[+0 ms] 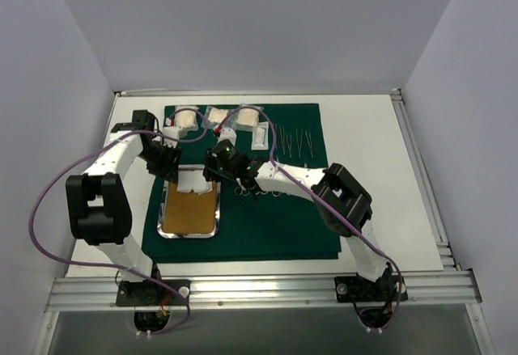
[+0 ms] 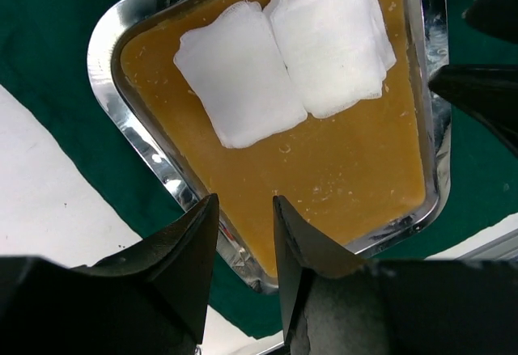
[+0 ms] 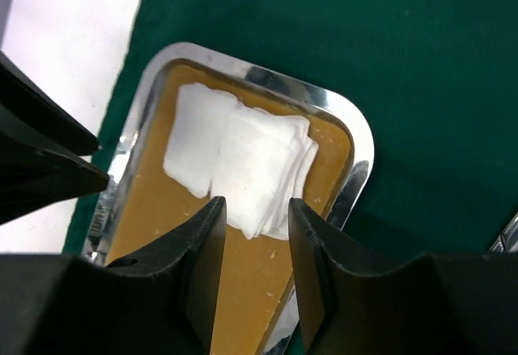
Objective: Open and lay out the surgical kit
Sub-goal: Pick up the medical item from the container.
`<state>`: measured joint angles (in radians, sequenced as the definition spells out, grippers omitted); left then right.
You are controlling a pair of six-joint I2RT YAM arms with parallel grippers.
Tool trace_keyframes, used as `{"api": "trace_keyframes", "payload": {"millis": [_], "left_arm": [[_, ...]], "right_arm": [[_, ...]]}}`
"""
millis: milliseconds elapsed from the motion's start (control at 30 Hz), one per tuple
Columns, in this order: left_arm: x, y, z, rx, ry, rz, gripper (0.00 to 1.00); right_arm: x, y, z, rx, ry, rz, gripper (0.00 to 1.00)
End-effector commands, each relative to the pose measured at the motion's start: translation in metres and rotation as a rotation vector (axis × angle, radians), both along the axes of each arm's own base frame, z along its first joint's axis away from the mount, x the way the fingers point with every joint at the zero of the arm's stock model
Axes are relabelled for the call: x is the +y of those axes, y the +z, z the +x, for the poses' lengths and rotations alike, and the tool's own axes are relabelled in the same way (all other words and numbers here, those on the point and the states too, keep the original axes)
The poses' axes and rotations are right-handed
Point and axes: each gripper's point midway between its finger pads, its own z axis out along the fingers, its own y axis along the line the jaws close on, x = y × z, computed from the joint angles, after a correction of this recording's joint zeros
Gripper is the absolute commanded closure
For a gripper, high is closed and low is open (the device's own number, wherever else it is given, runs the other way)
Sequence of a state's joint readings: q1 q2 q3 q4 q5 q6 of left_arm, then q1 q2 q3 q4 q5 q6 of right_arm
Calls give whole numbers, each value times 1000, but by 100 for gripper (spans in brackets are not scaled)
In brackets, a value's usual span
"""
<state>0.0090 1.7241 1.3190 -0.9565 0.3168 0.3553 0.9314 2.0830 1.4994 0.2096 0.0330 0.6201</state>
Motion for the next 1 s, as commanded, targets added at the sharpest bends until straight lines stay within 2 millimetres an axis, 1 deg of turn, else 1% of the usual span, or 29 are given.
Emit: {"api": "trace_keyframes", "payload": {"millis": [0, 33, 67, 100, 167, 233, 267, 333, 367, 467, 533, 667, 733, 833, 967], "left_arm": [[-2, -3, 17, -46, 16, -15, 58], [-2, -4, 18, -46, 17, -16, 58], [-10, -6, 17, -45, -6, -18, 58], [-14, -10, 16, -37, -18, -16, 58], [-15, -13, 17, -34, -19, -18, 58], [-16, -18, 17, -25, -18, -14, 58], [-16, -20, 18, -26, -17, -15, 58], [-18, -24, 19, -14, -20, -15, 58], [-19, -25, 20, -15, -21, -15, 58], [-20, -30, 21, -11, -26, -9, 58], [-20, -33, 22, -6, -24, -8, 58], [-20, -42, 23, 16, -28, -5, 58], [-20, -43, 24, 16, -29, -1, 58], [-20, -46, 24, 20, -29, 0, 58], [-19, -50, 24, 30, -30, 4, 58]], "right_arm": [[6, -5, 0, 38, -19, 44, 66], [9, -9, -2, 43, -13, 41, 66], [9, -18, -2, 52, -13, 28, 65], [11, -18, -1, 54, -15, 30, 64], [12, -30, 0, 71, -18, 12, 62], [15, -30, 3, 69, -15, 10, 61], [15, -37, 3, 78, -16, -3, 61], [15, -39, 6, 81, -18, -10, 61], [15, -46, 6, 90, -21, -20, 61], [16, -55, 6, 101, -22, -30, 60], [18, -62, 0, 132, -4, -23, 60], [22, -67, -5, 160, 9, 1, 60], [22, -69, -5, 173, 7, 21, 64], [23, -66, 0, 176, -6, 63, 66], [22, -71, 5, 186, -17, 76, 68]]}}
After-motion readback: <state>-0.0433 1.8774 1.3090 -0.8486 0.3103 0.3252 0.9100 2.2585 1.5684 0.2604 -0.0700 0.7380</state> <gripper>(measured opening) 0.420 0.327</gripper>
